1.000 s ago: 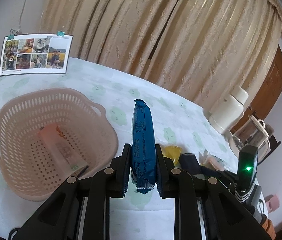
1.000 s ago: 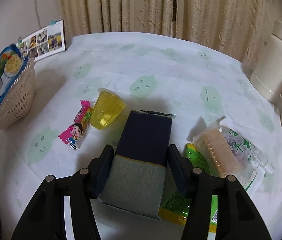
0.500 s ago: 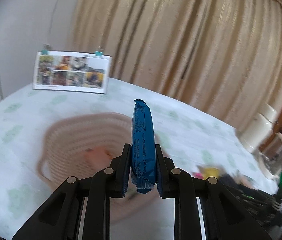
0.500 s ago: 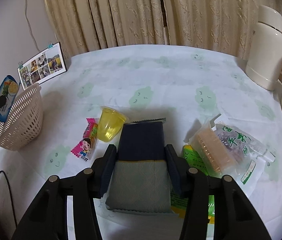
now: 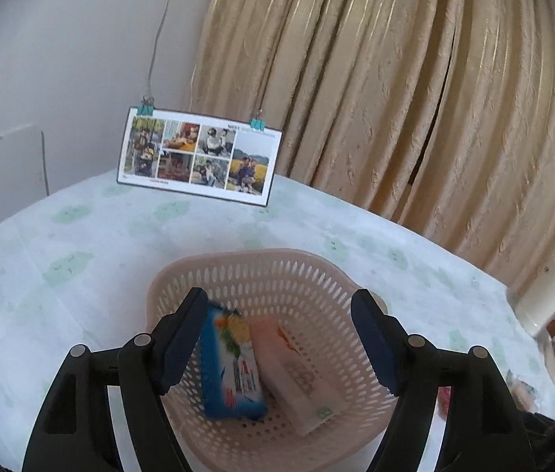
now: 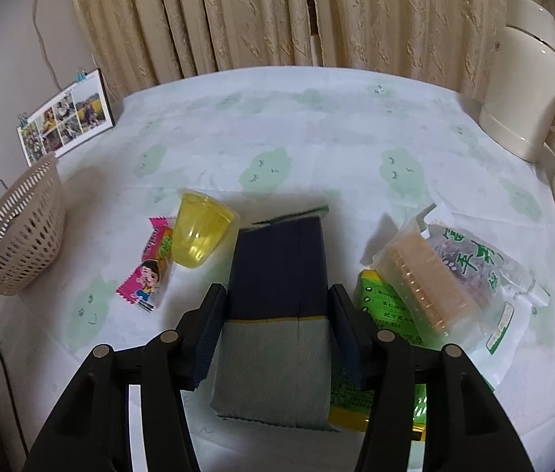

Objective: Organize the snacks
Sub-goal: 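Lower the wet-wipe pack into the basket and open the left gripper, then carry the dark blue tissue pack into the basket and open the right gripper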

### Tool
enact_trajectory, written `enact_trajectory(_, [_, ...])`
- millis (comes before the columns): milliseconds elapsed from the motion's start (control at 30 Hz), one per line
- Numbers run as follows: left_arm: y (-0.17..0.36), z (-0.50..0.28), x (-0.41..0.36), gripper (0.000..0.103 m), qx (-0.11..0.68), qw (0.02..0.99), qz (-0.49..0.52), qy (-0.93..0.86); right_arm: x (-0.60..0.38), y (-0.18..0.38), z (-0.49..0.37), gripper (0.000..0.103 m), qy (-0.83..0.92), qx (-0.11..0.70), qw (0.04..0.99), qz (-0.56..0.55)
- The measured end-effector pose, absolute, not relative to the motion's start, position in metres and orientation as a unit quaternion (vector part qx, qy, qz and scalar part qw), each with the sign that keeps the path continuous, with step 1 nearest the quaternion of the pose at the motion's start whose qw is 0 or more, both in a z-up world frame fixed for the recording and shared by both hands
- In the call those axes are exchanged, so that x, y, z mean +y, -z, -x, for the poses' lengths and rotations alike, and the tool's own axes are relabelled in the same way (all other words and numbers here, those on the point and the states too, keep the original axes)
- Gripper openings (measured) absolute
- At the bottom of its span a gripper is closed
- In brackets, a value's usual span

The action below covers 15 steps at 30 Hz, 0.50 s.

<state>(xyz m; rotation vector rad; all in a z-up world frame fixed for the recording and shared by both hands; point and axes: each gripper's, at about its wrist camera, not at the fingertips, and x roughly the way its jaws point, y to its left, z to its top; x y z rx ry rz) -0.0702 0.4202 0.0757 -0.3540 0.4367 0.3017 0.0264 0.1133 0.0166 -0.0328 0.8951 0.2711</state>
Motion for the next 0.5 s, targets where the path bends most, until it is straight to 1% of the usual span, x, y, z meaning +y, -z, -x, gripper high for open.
enact_trajectory(100, [-0.078,0.074,0.416,0.075,0.200,0.953,0.161,-0.160,0.120,-0.014,-0.027,0.050,-0.124,0.432,0.892,0.037])
enact_trajectory(133, [-0.079,0.076,0.415,0.075,0.195,0.954,0.157,-0.164,0.122,-0.014,-0.026,0.047,-0.121,0.432,0.893,0.044])
enact_trajectory(200, [-0.081,0.078,0.413,0.075,0.186,0.956,0.149,-0.172,0.122,-0.014,-0.025,0.045,-0.120,0.430,0.894,0.045])
enact_trajectory(367, [-0.082,0.083,0.415,0.075,0.176,0.956,0.146,-0.182,0.112,-0.020,-0.023,0.045,-0.108,0.421,0.901,0.013])
enact_trajectory(500, [-0.080,0.086,0.426,0.075,0.173,0.951,0.162,-0.197,0.107,-0.035,-0.019,0.045,-0.110,0.401,0.909,-0.019])
